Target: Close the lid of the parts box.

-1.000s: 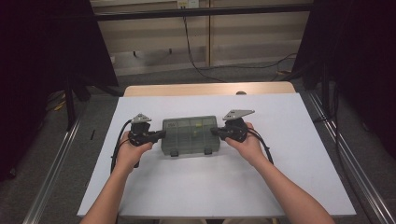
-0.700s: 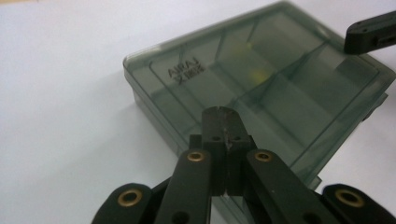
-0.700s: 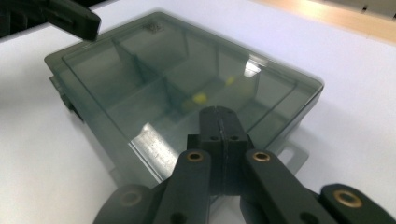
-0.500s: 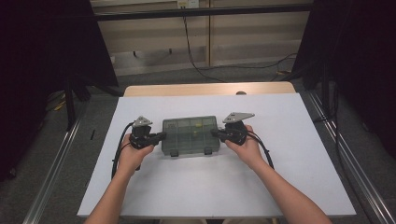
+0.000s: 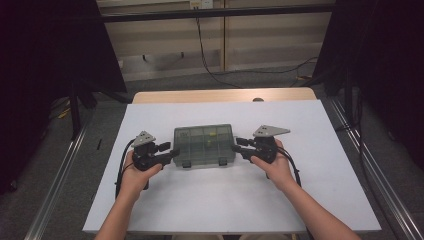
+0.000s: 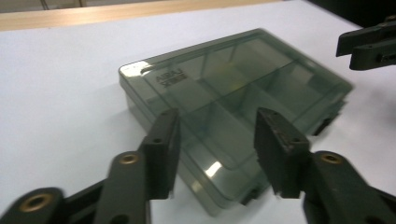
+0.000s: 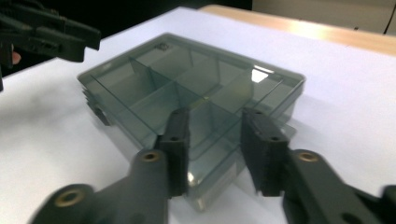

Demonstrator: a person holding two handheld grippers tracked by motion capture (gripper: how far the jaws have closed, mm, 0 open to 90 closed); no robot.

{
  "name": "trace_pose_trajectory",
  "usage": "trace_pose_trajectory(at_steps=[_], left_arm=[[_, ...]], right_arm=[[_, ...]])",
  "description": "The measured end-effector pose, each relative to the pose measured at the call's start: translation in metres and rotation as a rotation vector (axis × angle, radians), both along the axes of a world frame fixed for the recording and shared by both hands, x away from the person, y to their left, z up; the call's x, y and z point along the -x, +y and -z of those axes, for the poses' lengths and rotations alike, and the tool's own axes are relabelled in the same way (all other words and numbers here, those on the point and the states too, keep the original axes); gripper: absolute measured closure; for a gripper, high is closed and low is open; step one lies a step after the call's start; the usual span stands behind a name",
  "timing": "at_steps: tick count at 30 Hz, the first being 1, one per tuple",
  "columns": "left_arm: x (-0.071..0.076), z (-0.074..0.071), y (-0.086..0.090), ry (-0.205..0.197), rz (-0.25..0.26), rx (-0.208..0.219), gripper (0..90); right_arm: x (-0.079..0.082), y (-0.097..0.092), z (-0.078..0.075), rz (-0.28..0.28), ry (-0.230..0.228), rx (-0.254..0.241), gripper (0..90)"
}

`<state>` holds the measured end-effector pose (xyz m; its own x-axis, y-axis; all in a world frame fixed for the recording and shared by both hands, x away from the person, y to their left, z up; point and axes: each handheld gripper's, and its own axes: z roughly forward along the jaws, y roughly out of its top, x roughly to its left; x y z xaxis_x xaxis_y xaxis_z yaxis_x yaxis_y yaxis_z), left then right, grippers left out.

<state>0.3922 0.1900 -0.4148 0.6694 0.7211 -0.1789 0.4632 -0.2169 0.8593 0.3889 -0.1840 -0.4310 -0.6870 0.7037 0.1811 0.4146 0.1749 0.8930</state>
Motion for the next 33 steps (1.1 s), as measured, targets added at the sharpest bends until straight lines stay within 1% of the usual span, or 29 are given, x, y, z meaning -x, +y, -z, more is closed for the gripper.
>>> trace_pose_trajectory(at_steps=[1, 3, 4, 6, 7, 8, 9, 10, 11, 12, 13, 15, 17, 19, 20, 22, 23, 25, 26, 28, 29, 30, 33], left_arm=[[0.003, -0.001, 0.001, -0.021, 0.008, 0.006, 47.4], [0.01, -0.001, 0.004, -0.05, 0.023, 0.01, 48.0], [0.013, -0.001, 0.005, -0.054, 0.02, 0.007, 47.1], [0.018, -0.001, 0.006, -0.055, 0.015, 0.014, 42.6], [0.02, -0.001, 0.008, -0.066, 0.014, 0.013, 41.2], [0.021, 0.0, 0.009, -0.073, 0.01, 0.01, 39.4], [0.023, 0.0, 0.009, -0.076, 0.007, 0.012, 36.5], [0.025, 0.001, 0.01, -0.066, 0.005, 0.014, 33.3], [0.027, 0.001, 0.01, -0.064, 0.006, 0.013, 30.0], [0.029, 0.001, 0.011, -0.068, 0.007, 0.016, 29.2], [0.03, 0.002, 0.013, -0.07, 0.009, 0.016, 29.0], [0.034, 0.003, 0.015, -0.075, 0.01, 0.033, 26.1], [0.037, 0.005, 0.017, -0.081, 0.017, 0.037, 24.4], [0.039, 0.007, 0.019, -0.07, 0.01, 0.032, 20.2], [0.04, 0.007, 0.02, -0.062, 0.007, 0.044, 17.9], [0.042, 0.009, 0.022, -0.068, -0.001, 0.042, 16.2], [0.043, 0.01, 0.022, -0.071, -0.006, 0.051, 15.3], [0.044, 0.01, 0.023, -0.075, -0.001, 0.048, 13.0], [0.045, 0.01, 0.024, -0.085, 0.001, 0.048, 11.7], [0.048, 0.011, 0.025, -0.088, 0.004, 0.064, 8.9], [0.049, 0.012, 0.026, -0.094, 0.0, 0.071, 8.6], [0.05, 0.013, 0.027, -0.098, -0.002, 0.078, 7.9], [0.049, 0.015, 0.029, -0.104, -0.024, 0.077, 6.9]], right_arm=[[0.004, -0.004, -0.002, 0.005, -0.012, 0.005, 58.7], [0.013, -0.01, -0.005, 0.021, -0.038, 0.014, 52.5], [0.017, -0.013, -0.006, 0.024, -0.044, 0.005, 49.9], [0.026, -0.02, -0.007, 0.037, -0.059, 0.0, 42.5], [0.031, -0.023, -0.007, 0.049, -0.059, 0.001, 39.2], [0.036, -0.026, -0.007, 0.054, -0.063, -0.005, 37.8], [0.041, -0.031, -0.007, 0.051, -0.067, -0.018, 34.8], [0.046, -0.035, -0.008, 0.058, -0.075, -0.031, 31.9], [0.05, -0.039, -0.008, 0.069, -0.081, -0.027, 29.7], [0.055, -0.043, -0.008, 0.074, -0.084, -0.02, 28.8], [0.059, -0.048, -0.007, 0.081, -0.087, -0.025, 27.2], [0.067, -0.057, -0.007, 0.109, -0.09, -0.025, 20.8], [0.074, -0.066, -0.007, 0.139, -0.095, -0.031, 17.7], [0.079, -0.074, -0.007, 0.167, -0.103, -0.028, 15.4], [0.081, -0.078, -0.007, 0.175, -0.107, -0.033, 14.8], [0.086, -0.084, -0.006, 0.193, -0.107, -0.036, 13.9], [0.088, -0.087, -0.005, 0.195, -0.107, -0.04, 13.0], [0.092, -0.091, -0.004, 0.209, -0.108, -0.037, 11.3], [0.094, -0.093, -0.003, 0.216, -0.108, -0.039, 10.2], [0.098, -0.097, -0.002, 0.226, -0.118, -0.03, 8.3], [0.101, -0.098, -0.001, 0.231, -0.118, -0.025, 7.3], [0.103, -0.1, 0.001, 0.236, -0.118, -0.031, 6.0], [0.106, -0.104, 0.007, 0.251, -0.117, -0.036, 4.8]])
